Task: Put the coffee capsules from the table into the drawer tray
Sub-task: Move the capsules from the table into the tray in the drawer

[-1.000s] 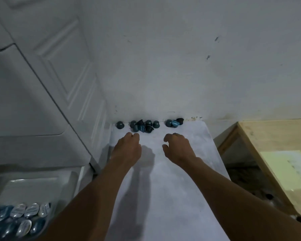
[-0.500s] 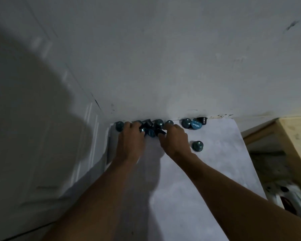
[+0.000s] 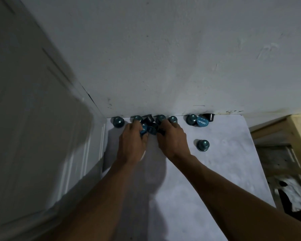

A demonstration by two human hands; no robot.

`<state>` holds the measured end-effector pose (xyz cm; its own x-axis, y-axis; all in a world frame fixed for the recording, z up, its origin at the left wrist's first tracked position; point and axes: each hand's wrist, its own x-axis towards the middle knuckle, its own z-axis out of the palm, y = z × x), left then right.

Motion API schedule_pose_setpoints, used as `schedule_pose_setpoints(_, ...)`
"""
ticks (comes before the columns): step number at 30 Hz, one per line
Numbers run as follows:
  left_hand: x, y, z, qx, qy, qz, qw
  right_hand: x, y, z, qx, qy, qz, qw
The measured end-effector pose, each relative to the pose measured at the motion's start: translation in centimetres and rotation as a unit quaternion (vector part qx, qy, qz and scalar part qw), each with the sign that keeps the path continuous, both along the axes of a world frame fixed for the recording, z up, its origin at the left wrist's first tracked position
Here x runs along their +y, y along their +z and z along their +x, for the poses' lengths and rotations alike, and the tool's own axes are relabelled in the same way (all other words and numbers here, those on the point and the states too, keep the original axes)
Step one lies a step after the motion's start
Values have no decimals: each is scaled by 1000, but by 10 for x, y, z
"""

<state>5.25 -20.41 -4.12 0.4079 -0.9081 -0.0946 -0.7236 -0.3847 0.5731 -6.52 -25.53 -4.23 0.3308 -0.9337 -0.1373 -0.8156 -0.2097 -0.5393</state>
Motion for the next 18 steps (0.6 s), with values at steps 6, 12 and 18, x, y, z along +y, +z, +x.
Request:
schedule_pose_setpoints(6,12,5,0,-22,-16,-7,1000,11,6,-8,5,14,-4,1000)
schedule_pose_setpoints(12,38,27,-11,10,-35,-58,998,31,34,-28,-39,43,-47,997)
schedule_pose_setpoints(18,73,68,-31,6,-51,-62,997,65,81,-57,-49,45,-61,996)
